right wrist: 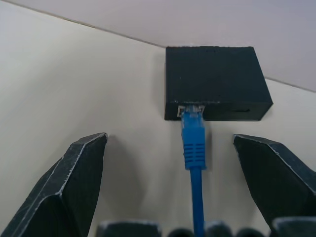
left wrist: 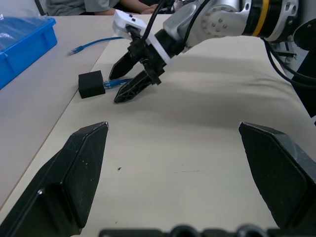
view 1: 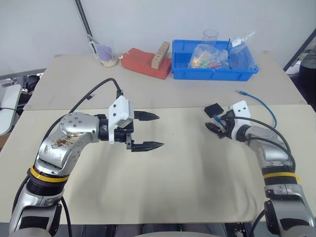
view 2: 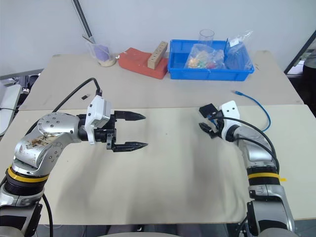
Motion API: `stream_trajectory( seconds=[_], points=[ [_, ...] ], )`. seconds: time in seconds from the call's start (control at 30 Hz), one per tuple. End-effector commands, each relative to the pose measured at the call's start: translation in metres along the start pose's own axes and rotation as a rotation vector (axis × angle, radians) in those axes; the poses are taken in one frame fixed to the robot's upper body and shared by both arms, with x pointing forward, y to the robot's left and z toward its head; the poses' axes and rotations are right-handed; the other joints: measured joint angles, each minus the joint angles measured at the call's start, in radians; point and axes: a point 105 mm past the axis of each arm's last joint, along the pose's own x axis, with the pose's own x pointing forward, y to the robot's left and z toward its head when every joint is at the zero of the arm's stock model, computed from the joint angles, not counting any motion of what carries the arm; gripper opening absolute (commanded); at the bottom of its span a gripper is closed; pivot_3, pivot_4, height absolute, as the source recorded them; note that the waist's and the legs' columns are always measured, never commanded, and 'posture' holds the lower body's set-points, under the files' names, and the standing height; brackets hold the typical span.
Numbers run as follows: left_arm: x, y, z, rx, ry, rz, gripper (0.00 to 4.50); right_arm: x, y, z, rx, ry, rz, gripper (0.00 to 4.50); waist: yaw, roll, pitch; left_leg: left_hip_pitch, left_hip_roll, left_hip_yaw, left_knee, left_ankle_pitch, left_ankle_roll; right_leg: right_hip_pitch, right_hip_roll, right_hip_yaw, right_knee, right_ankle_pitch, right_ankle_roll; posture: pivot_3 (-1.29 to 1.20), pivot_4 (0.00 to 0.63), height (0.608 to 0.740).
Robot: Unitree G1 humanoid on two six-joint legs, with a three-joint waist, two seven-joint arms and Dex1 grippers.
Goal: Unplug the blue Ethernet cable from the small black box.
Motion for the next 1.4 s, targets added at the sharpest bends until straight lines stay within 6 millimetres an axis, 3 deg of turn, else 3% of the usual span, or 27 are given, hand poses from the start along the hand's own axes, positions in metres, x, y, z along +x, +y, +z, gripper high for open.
stream_trajectory(
  seconds=[0.03, 0.3, 0.37, 0.4, 0.63, 0.8, 1.0, 1.23, 1.4],
  points=[
    [-0.006, 0.0, 0.009, 0.044, -0.013, 0.018, 4.5, 0.001, -0.002, 0.004, -0.028, -0.022, 0.005, 3.3, 0.0, 0.0, 0.0, 0.0, 0.0, 0.0, 0.0, 0.0, 0.0, 0.0, 0.0, 0.0, 0.0, 0.0, 0.0, 0.0, 0.15, 0.74],
    [-0.008, 0.0, 0.007, 0.031, -0.01, 0.027, 4.5, 0.001, -0.002, 0.005, -0.057, -0.051, 0.018, 0.53, -0.004, 0.0, 0.0, 0.0, 0.0, 0.0, 0.0, 0.0, 0.0, 0.0, 0.001, 0.0, 0.0, 0.0, 0.0, 0.0, 0.15, 0.74],
    [-0.009, 0.002, 0.006, 0.008, -0.019, 0.038, 4.5, -0.003, 0.002, 0.011, -0.109, -0.069, 0.048, 0.01, -0.003, 0.0, 0.0, 0.0, 0.001, 0.0, 0.0, 0.0, 0.0, 0.0, 0.001, 0.0, 0.0, 0.0, 0.0, 0.0, 0.15, 0.74],
    [-0.01, 0.005, 0.007, -0.03, -0.039, 0.056, 4.5, -0.007, 0.007, 0.019, -0.153, -0.097, 0.081, 0.01, -0.003, 0.0, 0.0, 0.0, 0.001, 0.0, 0.0, 0.0, 0.0, 0.0, 0.001, 0.0, 0.0, 0.0, 0.0, 0.0, 0.15, 0.74],
    [-0.029, 0.036, 0.009, -0.458, -0.243, 0.158, 4.5, -0.039, 0.069, 0.075, -0.93, -0.361, 0.318, 0.01, -0.003, 0.001, 0.001, -0.003, 0.0, -0.001, 0.004, 0.0, 0.0, -0.002, 0.0, -0.001, 0.001, 0.0, 0.0, 0.0, 0.15, 0.74],
    [-0.027, 0.039, 0.005, -0.58, -0.256, 0.116, 4.5, -0.043, 0.104, 0.094, -1.24, -0.556, 0.406, 0.01, -0.006, 0.001, 0.001, -0.002, 0.001, -0.001, 0.004, 0.0, 0.0, -0.001, 0.001, -0.001, 0.001, 0.0, 0.0, 0.0, 0.15, 0.74],
    [-0.012, 0.045, -0.003, -0.563, -0.22, 0.093, 4.5, -0.045, 0.144, 0.117, -1.365, -0.789, 0.451, 0.01, 0.001, 0.001, 0.001, -0.002, 0.0, -0.002, 0.005, 0.0, 0.0, -0.001, 0.0, -0.002, 0.001, 0.0, 0.0, 0.0, 0.15, 0.74],
    [-0.005, 0.043, 0.0, -0.531, -0.25, 0.036, 4.5, -0.046, 0.161, 0.122, -1.381, -0.861, 0.485, 0.01, 0.001, 0.001, 0.001, -0.003, 0.0, -0.002, 0.005, 0.0, -0.001, -0.001, 0.0, -0.002, 0.001, 0.0, 0.0, 0.0, 0.15, 0.74],
    [-0.004, 0.04, 0.001, -0.526, -0.243, 0.014, 2.28, -0.044, 0.16, 0.121, -1.379, -0.847, 0.493, 0.0, -0.001, 0.001, 0.001, -0.002, 0.0, -0.002, 0.005, 0.0, -0.001, -0.001, 0.0, -0.002, 0.002, 0.0, 0.0, 0.0, 0.15, 0.74]
  ],
)
